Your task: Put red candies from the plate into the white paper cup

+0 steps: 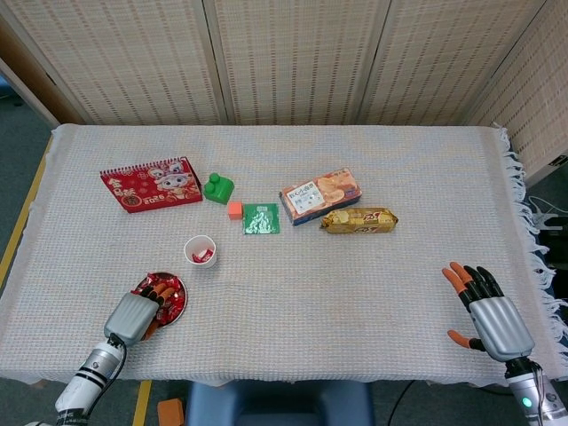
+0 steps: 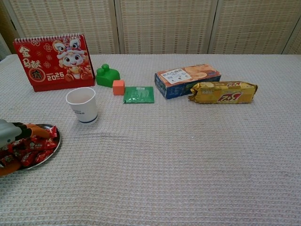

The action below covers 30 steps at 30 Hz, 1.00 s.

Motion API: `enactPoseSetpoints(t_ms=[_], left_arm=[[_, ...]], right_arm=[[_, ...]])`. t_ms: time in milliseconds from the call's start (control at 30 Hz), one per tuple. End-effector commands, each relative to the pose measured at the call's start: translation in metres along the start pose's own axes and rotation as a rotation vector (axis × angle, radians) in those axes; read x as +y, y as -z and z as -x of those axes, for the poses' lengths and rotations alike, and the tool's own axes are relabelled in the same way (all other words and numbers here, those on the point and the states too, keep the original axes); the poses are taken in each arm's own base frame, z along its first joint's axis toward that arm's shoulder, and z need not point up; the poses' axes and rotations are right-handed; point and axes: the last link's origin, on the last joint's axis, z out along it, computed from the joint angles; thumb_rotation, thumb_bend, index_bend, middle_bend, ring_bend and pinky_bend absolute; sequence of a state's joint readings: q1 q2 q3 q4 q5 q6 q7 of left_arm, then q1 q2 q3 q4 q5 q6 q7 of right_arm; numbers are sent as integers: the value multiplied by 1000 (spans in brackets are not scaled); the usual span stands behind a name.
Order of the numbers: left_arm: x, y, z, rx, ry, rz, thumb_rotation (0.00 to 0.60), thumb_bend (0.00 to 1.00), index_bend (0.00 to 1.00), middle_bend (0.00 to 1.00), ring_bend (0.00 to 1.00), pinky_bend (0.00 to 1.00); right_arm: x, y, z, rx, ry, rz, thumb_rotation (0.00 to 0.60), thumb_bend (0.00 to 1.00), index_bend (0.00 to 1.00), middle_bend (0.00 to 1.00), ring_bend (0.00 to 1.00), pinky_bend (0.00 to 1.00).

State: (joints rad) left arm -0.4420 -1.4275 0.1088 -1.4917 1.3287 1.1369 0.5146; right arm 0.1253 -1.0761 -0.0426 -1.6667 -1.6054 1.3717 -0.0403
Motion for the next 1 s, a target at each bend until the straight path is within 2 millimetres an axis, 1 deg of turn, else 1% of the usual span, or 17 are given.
enactPoseSetpoints(t_ms=[33, 133, 233, 300, 533, 700, 1000], left_arm=[[1, -2, 1, -5, -2, 8, 600, 351, 197, 190, 252, 877], [4, -3, 2, -7, -8, 20, 600, 351, 220, 210, 274, 883], [5, -4, 2, -3, -10, 26, 600, 350, 257, 257, 317, 903], [6, -5, 2, -1, -9, 28, 600, 350, 301, 294, 342, 918], [6, -8, 0, 28, 5, 34, 600, 348, 420, 370, 420, 963], [5, -10, -1, 45, 8, 37, 600, 361, 493, 439, 468, 986], [5, -13, -2, 70, 14, 36, 600, 412, 577, 548, 535, 1000]], right_arm=[[0, 0, 0, 1, 0, 1, 600, 56, 0, 0, 0, 0], [0, 0, 0, -1, -1, -1, 600, 56, 0, 0, 0, 0], [-1, -1, 1, -3, 0, -2, 600, 56, 0, 0, 0, 0], [-1, -1, 1, -3, -1, -1, 600, 56, 0, 0, 0, 0], [0, -1, 1, -5, 0, 4, 600, 56, 0, 0, 0, 0], [0, -1, 0, -3, -1, 6, 600, 56, 0, 0, 0, 0], [1, 0, -1, -2, -2, 8, 600, 56, 0, 0, 0, 0]])
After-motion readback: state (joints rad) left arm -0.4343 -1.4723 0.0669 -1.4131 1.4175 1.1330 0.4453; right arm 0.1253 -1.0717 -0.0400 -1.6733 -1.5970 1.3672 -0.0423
